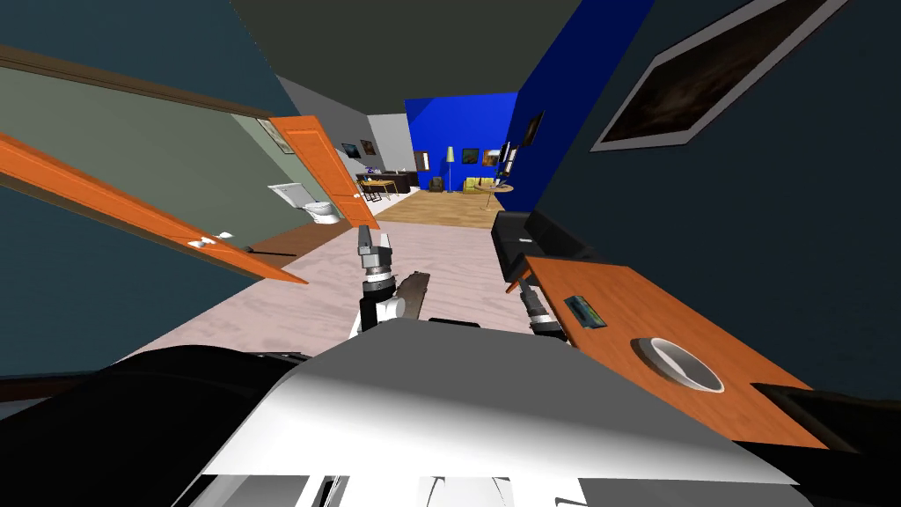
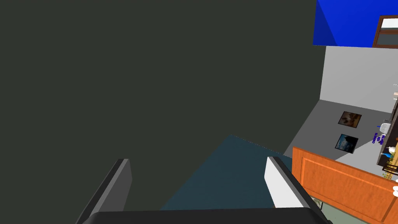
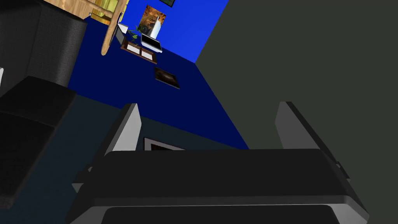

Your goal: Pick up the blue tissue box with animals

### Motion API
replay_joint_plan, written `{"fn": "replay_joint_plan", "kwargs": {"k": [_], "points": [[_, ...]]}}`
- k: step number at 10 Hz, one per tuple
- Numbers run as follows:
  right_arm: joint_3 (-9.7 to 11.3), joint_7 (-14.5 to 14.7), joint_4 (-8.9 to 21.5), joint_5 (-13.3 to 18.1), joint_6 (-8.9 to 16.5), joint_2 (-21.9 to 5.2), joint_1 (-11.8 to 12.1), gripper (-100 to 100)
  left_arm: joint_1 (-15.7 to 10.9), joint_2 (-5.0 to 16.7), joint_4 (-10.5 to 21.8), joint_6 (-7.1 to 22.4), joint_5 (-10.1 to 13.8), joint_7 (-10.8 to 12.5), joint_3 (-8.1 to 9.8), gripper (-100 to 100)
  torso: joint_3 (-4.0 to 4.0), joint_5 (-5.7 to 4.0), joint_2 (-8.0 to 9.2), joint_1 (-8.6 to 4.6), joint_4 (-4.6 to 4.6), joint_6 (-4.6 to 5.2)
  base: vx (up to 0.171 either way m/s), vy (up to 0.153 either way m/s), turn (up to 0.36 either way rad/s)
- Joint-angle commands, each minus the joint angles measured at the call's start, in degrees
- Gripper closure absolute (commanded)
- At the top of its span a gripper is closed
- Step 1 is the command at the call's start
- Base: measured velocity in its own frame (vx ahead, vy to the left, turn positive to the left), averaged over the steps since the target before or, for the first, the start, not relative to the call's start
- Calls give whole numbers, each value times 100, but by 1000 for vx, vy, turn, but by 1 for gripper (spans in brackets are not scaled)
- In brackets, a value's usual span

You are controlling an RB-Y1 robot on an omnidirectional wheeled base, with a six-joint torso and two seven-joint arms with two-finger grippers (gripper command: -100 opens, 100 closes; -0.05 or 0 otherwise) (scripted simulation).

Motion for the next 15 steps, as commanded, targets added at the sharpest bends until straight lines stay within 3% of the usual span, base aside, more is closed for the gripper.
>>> {"fn": "replay_joint_plan", "kwargs": {"k": [1, 4, 5, 7, 8, 9, 10, 11, 13, 14, 15], "points": [[83, 91, 286, 56, -51, -212, 159, -100, 0, 0, 0, 0, 0, 0, 0, 0, 0, 0, 0, 0, 0, 0, 56, 78, 166], [161, 174, 921, 109, -112, -401, 304, -100, 0, 0, 0, 0, 0, 0, 0, 0, -4, 0, -8, 3, -1, -3, 58, 55, 107], [241, 257, 1187, 164, -173, -598, 454, -100, 0, 0, 0, 0, 0, 0, 0, 0, -3, 0, -6, -3, -1, 0, 68, 39, 143], [241, 257, 1419, 164, -173, -598, 454, -100, 0, 0, 0, 0, 0, 0, 0, 0, -4, -1, -8, -10, -1, -1, 48, 14, 62], [323, 340, 1605, 219, -236, -803, 609, -100, 0, 1, 0, 0, 0, 0, 1, 0, 0, -3, 1, -16, 0, 0, 47, 13, 154], [323, 340, 1840, 219, -236, -803, 609, -100, 0, 0, 0, 0, 0, 0, 0, 0, -1, -3, -2, -17, 0, -2, 57, 15, 94], [323, 340, 1869, 219, -236, -803, 609, -100, 0, 1, 0, 0, 0, 0, 1, 0, -2, -2, -3, -15, 0, 0, 30, 11, 3], [406, 421, 2018, 275, -300, -1014, 766, -100, 0, 1, 0, 0, 0, 0, 1, 0, 1, -3, 3, -14, 1, 0, 58, 32, 198], [406, 421, 2313, 275, -300, -1014, 766, -100, 1, 1, 0, 0, 0, 0, 1, 0, -4, -2, -7, -12, -1, 1, 52, 9, 35], [489, 500, 2566, 331, -365, -1232, 925, -100, 0, 1, 0, 0, 0, 0, 1, 0, 0, -3, 1, -17, 0, 1, 65, 18, 165], [489, 500, 2738, 331, -365, -1232, 925, -100, 0, 0, 0, 0, 0, 0, 0, 0, -3, -1, -6, -15, 0, -3, 66, 8, 99]]}}
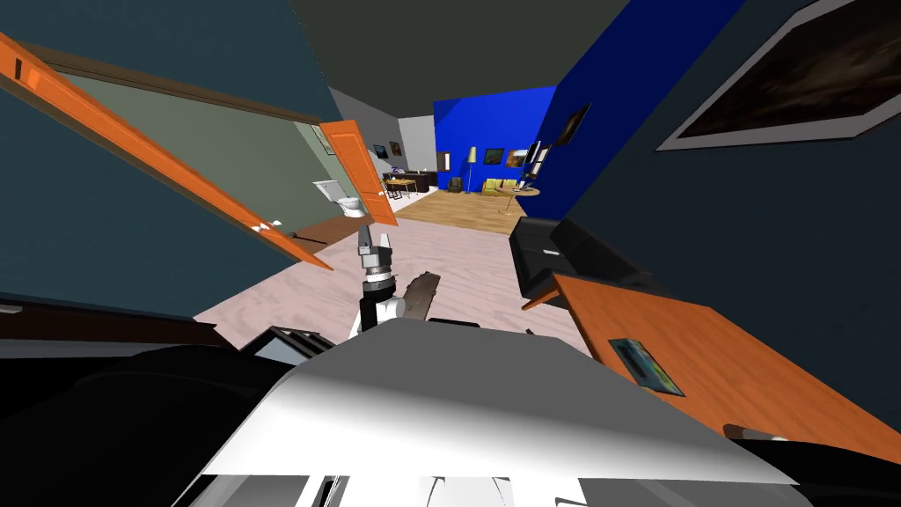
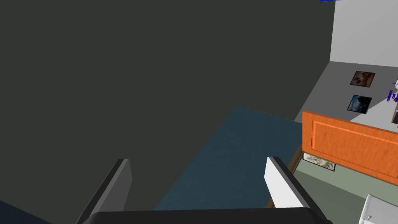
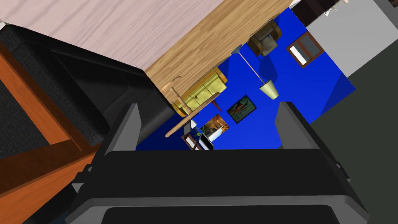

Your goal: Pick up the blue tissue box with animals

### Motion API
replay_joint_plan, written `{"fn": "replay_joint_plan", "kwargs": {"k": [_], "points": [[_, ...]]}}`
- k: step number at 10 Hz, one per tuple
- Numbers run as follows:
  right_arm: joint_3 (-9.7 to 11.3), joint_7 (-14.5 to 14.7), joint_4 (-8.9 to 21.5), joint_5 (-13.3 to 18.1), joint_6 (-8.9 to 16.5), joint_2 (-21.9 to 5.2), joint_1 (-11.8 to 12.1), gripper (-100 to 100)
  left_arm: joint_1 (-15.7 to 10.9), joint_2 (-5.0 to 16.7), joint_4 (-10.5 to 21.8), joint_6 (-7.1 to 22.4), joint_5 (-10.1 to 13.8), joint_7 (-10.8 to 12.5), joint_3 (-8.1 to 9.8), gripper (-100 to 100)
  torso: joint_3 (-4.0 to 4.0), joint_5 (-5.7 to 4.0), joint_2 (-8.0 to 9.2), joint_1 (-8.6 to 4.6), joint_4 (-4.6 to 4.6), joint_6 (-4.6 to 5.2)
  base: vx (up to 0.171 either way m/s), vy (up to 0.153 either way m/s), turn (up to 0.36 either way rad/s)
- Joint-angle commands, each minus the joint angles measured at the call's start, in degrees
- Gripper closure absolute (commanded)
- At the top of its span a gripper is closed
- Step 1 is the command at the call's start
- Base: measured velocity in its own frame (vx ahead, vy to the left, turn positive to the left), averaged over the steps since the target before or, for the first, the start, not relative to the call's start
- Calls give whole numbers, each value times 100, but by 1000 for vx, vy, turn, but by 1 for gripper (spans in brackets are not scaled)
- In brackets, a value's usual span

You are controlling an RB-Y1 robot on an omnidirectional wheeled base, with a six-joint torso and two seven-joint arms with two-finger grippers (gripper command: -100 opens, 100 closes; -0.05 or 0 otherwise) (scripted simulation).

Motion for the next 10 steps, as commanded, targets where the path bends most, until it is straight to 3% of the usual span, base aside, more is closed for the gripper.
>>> {"fn": "replay_joint_plan", "kwargs": {"k": [1, 2, 3, 4, 5, 6, 7, 8, 9, 10], "points": [[89, 103, 286, 67, -29, -247, 258, -100, 0, 0, 0, 0, 0, 0, 0, 0, 0, 0, 0, 0, 0, 0, 87, 13, 178], [89, 103, 448, 67, -29, -247, 258, -100, 0, 0, 0, 0, 0, 0, 0, 0, -3, 1, -7, 1, -1, -2, 77, 5, 82], [172, 176, 783, 123, -94, -430, 418, -100, 0, 0, 0, 0, 0, 0, 0, 0, -2, 1, -3, 1, -1, 2, 89, 4, 132], [172, 176, 830, 123, -94, -483, 418, -100, 0, 0, 0, 0, 0, 0, 0, 0, -4, 1, -7, 1, -1, -1, 79, 3, 89], [256, 245, 1160, 178, -158, -669, 573, -100, 0, 0, 0, 0, 0, 0, 0, 0, -4, 0, -7, -1, -1, -1, 95, 11, 179], [256, 245, 1286, 178, -158, -724, 573, -100, 0, 0, 0, 0, 0, 0, 0, 0, -6, 2, -11, 0, -2, -2, 78, -6, 69], [341, 310, 1519, 234, -219, -965, 719, -100, 0, 0, 0, 0, 0, 0, 0, 0, -4, 1, -7, -1, -1, 0, 82, -26, 131], [341, 310, 1645, 234, -219, -965, 719, -100, 0, 0, 0, 0, 0, 0, 0, 0, -4, 1, -7, -9, -2, -1, 67, -33, 70], [429, 371, 1878, 290, -276, -1202, 851, -100, 0, 0, 0, 0, 0, 0, 1, 0, -2, -3, -3, -11, 0, 0, 80, -37, 139], [429, 371, 2057, 290, -276, -1202, 851, -100, 0, 0, 0, 0, 0, 0, 0, 0, -3, -1, -6, -14, -1, -2, 68, -40, 72]]}}
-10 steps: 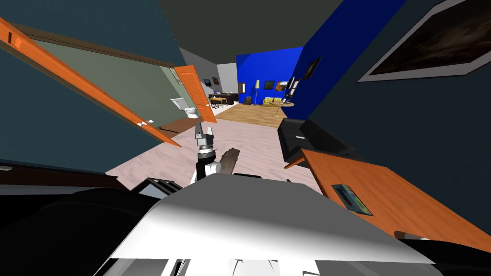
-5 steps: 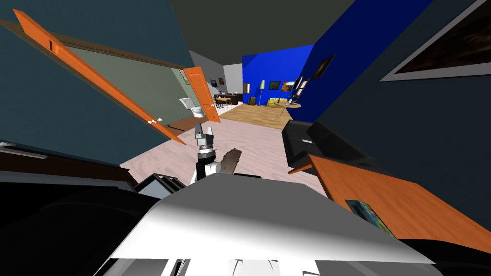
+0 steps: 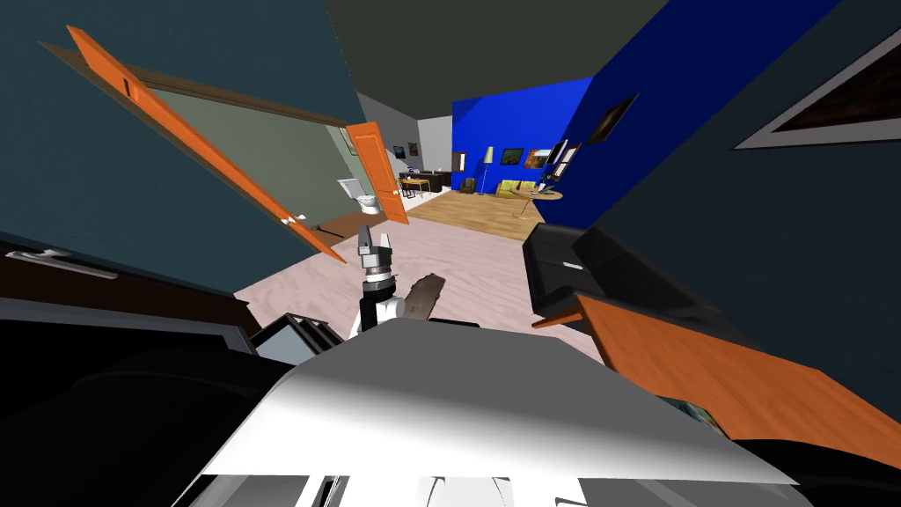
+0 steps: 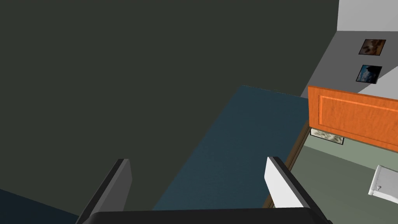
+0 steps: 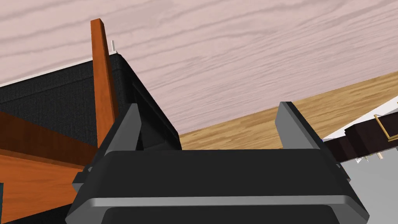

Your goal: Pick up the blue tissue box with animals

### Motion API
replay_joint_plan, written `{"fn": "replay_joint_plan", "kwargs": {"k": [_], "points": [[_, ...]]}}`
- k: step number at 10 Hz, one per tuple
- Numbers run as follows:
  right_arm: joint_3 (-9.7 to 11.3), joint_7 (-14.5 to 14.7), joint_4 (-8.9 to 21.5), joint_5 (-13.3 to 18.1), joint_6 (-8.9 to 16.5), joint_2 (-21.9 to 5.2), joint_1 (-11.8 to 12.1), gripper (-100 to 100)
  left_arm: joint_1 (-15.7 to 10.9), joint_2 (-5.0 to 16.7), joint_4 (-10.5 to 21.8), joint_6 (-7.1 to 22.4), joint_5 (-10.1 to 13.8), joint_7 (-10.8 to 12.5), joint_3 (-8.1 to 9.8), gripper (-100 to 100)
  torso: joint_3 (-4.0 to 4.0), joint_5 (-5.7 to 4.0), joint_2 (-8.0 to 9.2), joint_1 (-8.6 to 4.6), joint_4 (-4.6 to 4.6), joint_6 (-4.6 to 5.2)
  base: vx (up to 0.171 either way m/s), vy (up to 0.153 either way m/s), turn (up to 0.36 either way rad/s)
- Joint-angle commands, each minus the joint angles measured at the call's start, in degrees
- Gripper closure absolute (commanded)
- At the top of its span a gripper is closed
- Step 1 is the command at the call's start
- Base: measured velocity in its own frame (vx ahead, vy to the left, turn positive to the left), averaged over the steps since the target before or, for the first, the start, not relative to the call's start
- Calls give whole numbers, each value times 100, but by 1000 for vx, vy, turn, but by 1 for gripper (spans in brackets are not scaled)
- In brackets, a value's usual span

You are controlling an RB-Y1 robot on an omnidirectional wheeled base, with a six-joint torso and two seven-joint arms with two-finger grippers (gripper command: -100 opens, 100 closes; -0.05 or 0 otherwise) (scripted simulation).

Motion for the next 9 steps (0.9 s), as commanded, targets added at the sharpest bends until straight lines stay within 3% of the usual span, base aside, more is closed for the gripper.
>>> {"fn": "replay_joint_plan", "kwargs": {"k": [1, 2, 3, 6, 8, 9], "points": [[89, 90, 286, 63, -52, -249, 183, -100, 0, 0, 0, 0, 0, 0, 0, 0, 0, 0, 0, 0, 0, 0, 80, -38, 117], [89, 90, 430, 63, -52, -249, 183, -100, 0, 0, 0, 0, 0, 0, 0, 0, -1, 1, -3, 0, 0, -1, 67, -46, 63], [184, 145, 703, 123, -100, -443, 277, -100, 0, 0, 0, 0, 0, 0, 0, 0, 0, 1, 0, -2, 0, 0, 76, -65, 111], [184, 145, 750, 123, -100, -458, 277, -100, 0, 0, 0, 0, 0, 0, 0, 0, 7, -2, 13, -2, 3, 0, 25, -43, 21], [383, 243, 1298, 247, -180, -813, 402, -100, -1, 0, 0, 0, 0, 0, 0, 0, 9, 2, 15, 0, 4, -2, 56, -89, 126], [383, 243, 1115, 247, -180, -813, 402, -100, 0, 1, 0, 0, 0, 0, 1, 0, 1, -2, 2, -26, 0, -2, 70, -146, 65]]}}
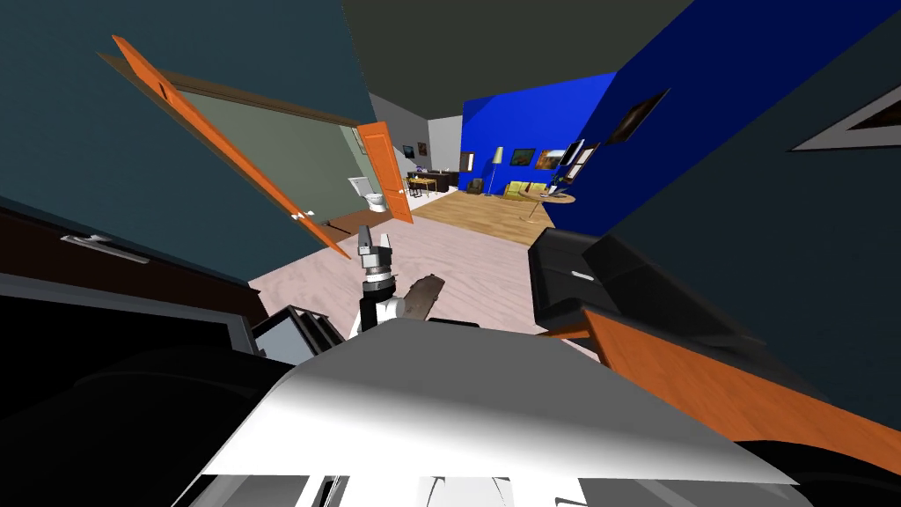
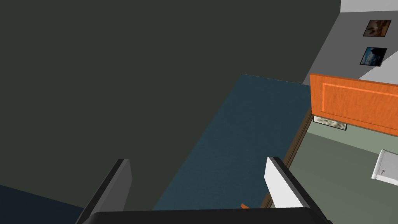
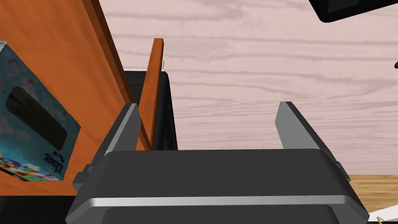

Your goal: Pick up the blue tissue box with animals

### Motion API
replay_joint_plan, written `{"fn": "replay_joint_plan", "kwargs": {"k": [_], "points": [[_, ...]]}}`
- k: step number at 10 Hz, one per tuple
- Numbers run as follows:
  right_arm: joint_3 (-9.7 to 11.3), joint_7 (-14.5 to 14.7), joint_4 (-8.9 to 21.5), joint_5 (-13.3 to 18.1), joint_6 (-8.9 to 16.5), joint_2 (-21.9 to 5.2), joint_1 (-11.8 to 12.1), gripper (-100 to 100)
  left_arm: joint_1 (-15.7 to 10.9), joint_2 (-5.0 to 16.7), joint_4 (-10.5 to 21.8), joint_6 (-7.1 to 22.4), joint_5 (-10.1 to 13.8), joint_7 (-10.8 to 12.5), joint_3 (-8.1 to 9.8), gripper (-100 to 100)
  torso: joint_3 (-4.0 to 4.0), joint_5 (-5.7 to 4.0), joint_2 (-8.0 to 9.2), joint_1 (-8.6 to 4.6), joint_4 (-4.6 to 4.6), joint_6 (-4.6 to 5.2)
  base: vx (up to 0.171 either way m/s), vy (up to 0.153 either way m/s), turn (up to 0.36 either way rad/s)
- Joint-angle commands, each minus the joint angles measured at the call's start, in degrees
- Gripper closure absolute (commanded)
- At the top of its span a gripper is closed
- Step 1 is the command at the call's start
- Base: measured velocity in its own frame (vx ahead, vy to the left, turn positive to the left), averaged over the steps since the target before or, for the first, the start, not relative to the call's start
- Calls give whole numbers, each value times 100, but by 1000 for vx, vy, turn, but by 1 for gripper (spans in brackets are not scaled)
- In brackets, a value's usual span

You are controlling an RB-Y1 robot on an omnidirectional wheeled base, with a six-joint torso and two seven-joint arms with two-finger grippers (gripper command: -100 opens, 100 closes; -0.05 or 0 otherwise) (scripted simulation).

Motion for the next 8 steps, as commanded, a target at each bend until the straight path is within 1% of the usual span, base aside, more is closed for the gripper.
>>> {"fn": "replay_joint_plan", "kwargs": {"k": [1, 2, 3, 4, 5, 6, 7, 8], "points": [[62, 13, 286, 39, -86, 11, -119, -100, 0, 0, 0, 0, 0, 0, 0, 0, 0, 0, 0, 0, 0, 0, 35, -74, 11], [165, 56, 463, 102, -118, -127, -89, -100, 0, -1, 0, 0, 0, 0, 0, 0, 5, 4, 9, 20, 1, 3, 46, -94, 64], [165, 56, 556, 102, -118, -127, -89, -100, 0, 0, 0, 0, 0, 0, 0, 0, 5, 7, 8, 17, 1, 1, 43, -88, 56], [165, 56, 556, 102, -118, -127, -89, -100, 0, -1, 0, 0, 0, 0, 0, 0, 5, 5, 9, 20, 2, 2, 12, -39, 4], [268, 96, 714, 166, -145, -237, -76, -100, 0, -1, 0, 0, 0, 0, -1, 0, 10, 8, 18, 36, 3, 4, 15, -100, 60], [268, 96, 753, 166, -145, -237, -76, -100, -1, 0, 0, 0, 0, 0, -1, 0, 11, 7, 19, 19, 3, 2, 16, -101, 54], [369, 133, 922, 228, -168, -316, -79, -100, -1, 0, 0, 0, 0, 0, 0, 0, 11, 4, 20, 18, 4, 3, 34, -133, 54], [467, 167, 1061, 288, -187, -361, -97, -100, 0, 0, 0, 0, 0, 0, 0, 0, 8, 3, 14, 5, 3, 1, 52, -225, 92]]}}
